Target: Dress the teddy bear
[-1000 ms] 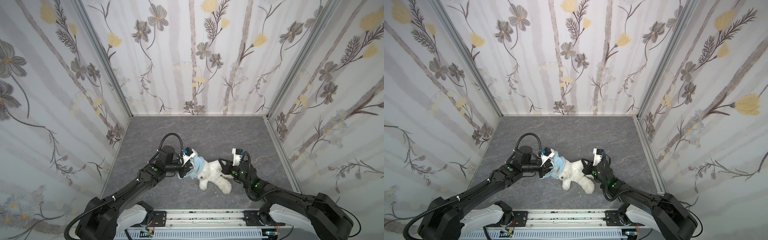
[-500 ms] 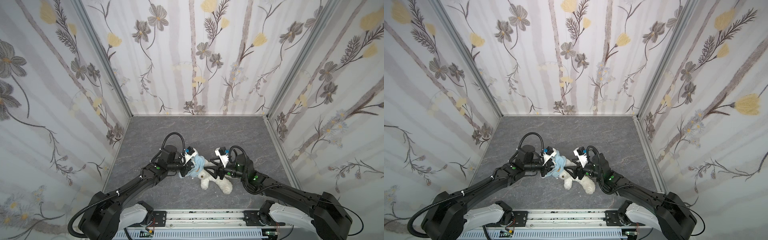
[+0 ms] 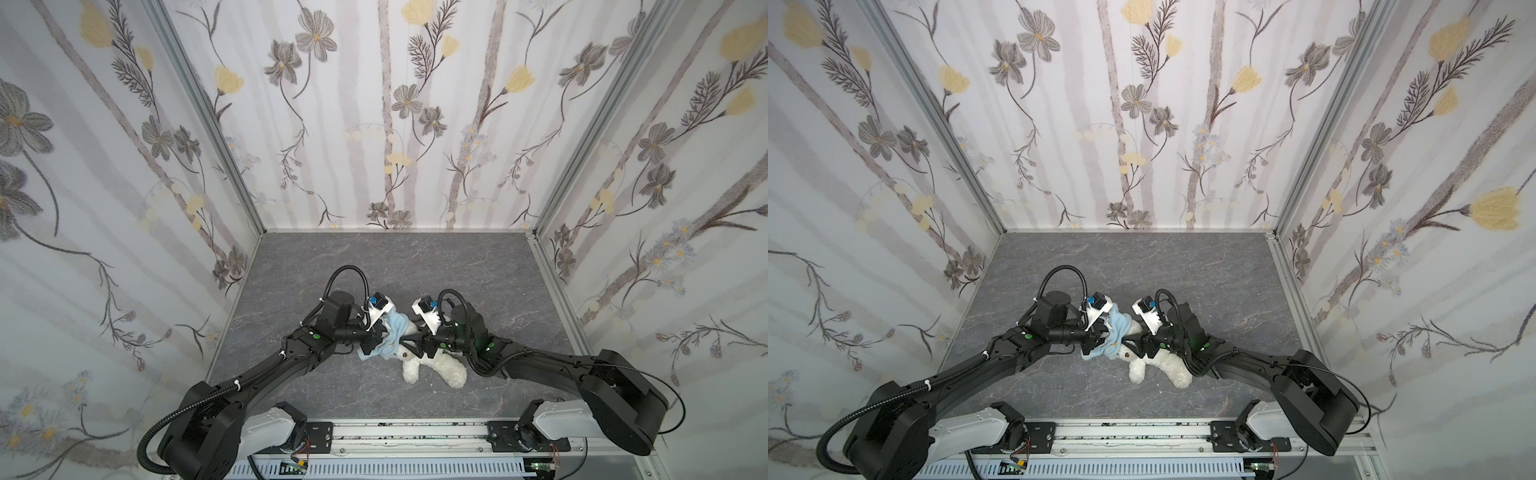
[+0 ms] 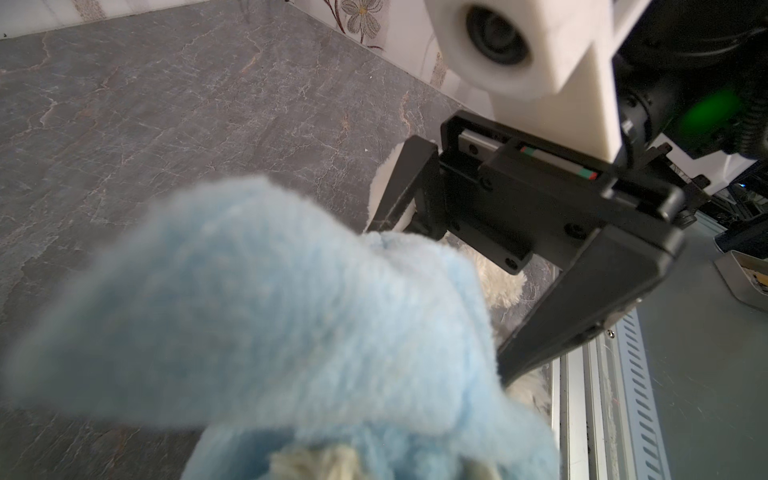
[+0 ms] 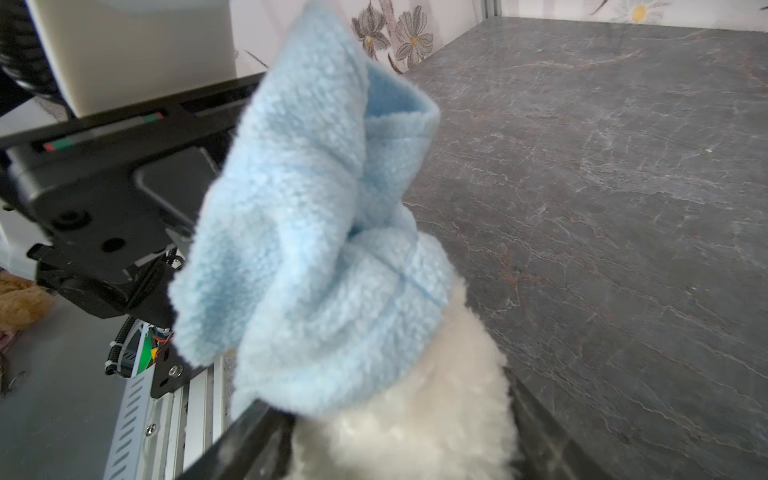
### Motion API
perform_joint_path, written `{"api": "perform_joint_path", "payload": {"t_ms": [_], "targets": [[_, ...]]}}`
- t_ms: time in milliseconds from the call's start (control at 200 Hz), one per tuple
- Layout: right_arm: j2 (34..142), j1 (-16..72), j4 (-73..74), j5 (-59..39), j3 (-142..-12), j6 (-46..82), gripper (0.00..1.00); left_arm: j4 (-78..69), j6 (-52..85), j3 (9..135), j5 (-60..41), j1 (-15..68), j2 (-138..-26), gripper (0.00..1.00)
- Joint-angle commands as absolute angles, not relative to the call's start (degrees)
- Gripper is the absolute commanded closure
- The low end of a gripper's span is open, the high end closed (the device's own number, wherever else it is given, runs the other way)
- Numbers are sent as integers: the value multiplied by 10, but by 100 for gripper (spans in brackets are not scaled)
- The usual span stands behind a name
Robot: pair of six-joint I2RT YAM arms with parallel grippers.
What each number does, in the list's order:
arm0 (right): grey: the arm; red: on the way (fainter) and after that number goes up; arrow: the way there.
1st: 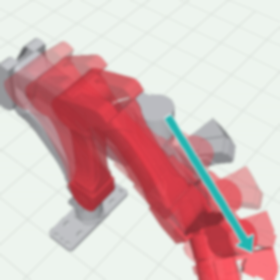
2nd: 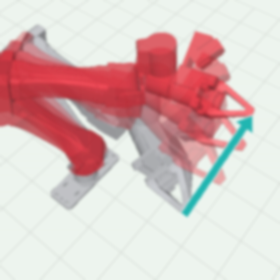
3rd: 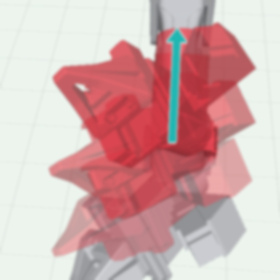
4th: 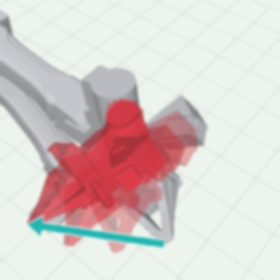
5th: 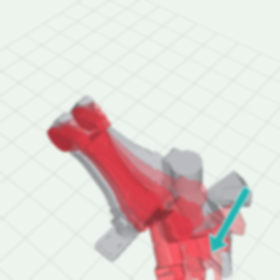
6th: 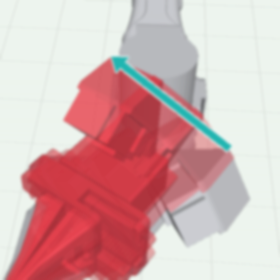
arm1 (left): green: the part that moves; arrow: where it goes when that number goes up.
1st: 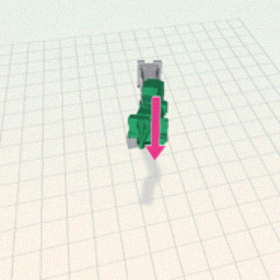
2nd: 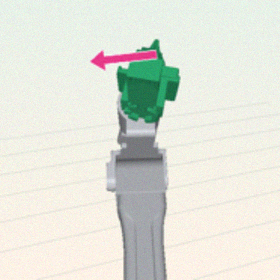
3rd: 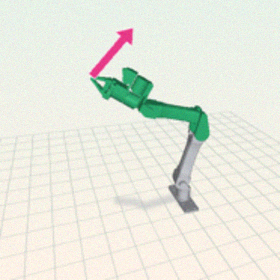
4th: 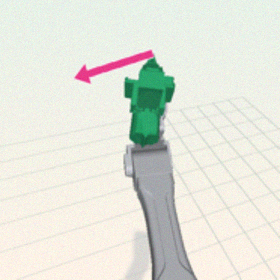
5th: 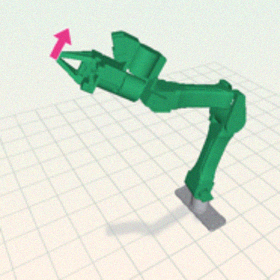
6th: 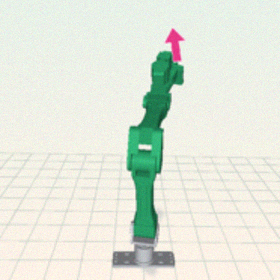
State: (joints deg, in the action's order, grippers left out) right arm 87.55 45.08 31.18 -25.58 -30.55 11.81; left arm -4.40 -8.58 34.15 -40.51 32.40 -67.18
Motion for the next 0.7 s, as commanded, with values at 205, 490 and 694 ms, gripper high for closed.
{"api": "perform_joint_path", "payload": {"t_ms": [205,490,694], "targets": [[884,450,382,-247,-298,130,85,-79,-74,332,-418,325,-663,100],[861,442,452,-252,-261,159,100,-77,-52,325,-414,318,-654,78],[860,439,472,-259,-254,175,100,-77,-37,324,-434,305,-651,66]]}}
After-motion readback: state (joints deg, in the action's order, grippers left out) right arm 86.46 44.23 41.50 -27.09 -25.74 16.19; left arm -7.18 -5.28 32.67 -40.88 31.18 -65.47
